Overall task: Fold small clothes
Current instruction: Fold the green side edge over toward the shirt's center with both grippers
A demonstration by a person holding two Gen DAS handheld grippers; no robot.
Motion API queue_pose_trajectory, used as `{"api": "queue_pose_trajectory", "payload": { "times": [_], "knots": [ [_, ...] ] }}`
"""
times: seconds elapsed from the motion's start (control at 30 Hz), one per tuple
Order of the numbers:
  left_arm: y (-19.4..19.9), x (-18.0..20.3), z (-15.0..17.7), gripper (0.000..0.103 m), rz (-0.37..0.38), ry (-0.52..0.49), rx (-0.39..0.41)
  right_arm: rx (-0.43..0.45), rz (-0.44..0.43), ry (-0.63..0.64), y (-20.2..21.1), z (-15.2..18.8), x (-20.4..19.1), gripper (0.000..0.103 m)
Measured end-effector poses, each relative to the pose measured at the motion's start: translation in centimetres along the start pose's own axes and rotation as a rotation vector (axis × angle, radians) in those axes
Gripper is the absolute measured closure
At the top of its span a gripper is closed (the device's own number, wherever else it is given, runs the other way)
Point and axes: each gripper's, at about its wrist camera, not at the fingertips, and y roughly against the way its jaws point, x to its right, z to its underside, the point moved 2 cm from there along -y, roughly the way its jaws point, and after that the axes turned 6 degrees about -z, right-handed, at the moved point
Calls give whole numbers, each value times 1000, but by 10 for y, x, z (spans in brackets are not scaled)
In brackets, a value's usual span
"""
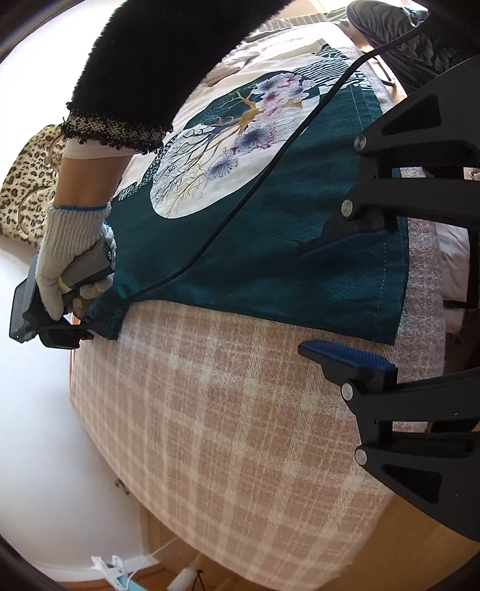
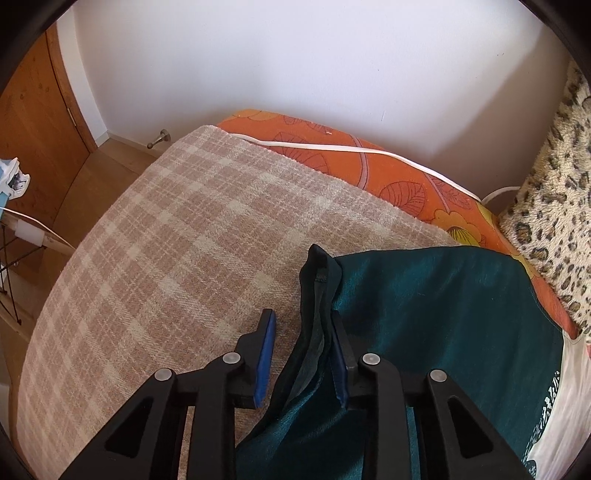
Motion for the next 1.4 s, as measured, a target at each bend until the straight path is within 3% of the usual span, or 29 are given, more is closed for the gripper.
{"api": "queue_pose_trajectory", "payload": {
  "times": [0.03, 0.07, 0.17, 0.27, 0.47, 0.87, 1.27, 1.4],
  "knots": [
    [-2, 3, 0, 100, 16, -20, -9, 0, 3, 2, 0, -1, 0, 91],
    [-3, 4, 0, 103, 38, -21, -14, 0, 3, 1, 0, -1, 1, 97],
    [0, 2, -4, 102, 97, 16, -10, 10, -19, -25, 3, -3, 8, 103],
    [12, 10, -8, 102, 124, 0, 27, 45, -42, -59, 16, -6, 19, 103],
    [17, 41, -6, 102, 181, -67, 13, 109, -22, -67, 57, -7, 45, 103],
    [25, 98, -11, 102, 252, -193, 38, 173, 34, -162, 111, 25, 129, 103],
    [12, 141, 0, 102, 293, -293, -10, 165, 113, -341, 114, 83, 234, 103],
    [9, 148, 0, 102, 306, -297, -17, 180, 69, -347, 112, 85, 240, 103]
  ]
}}
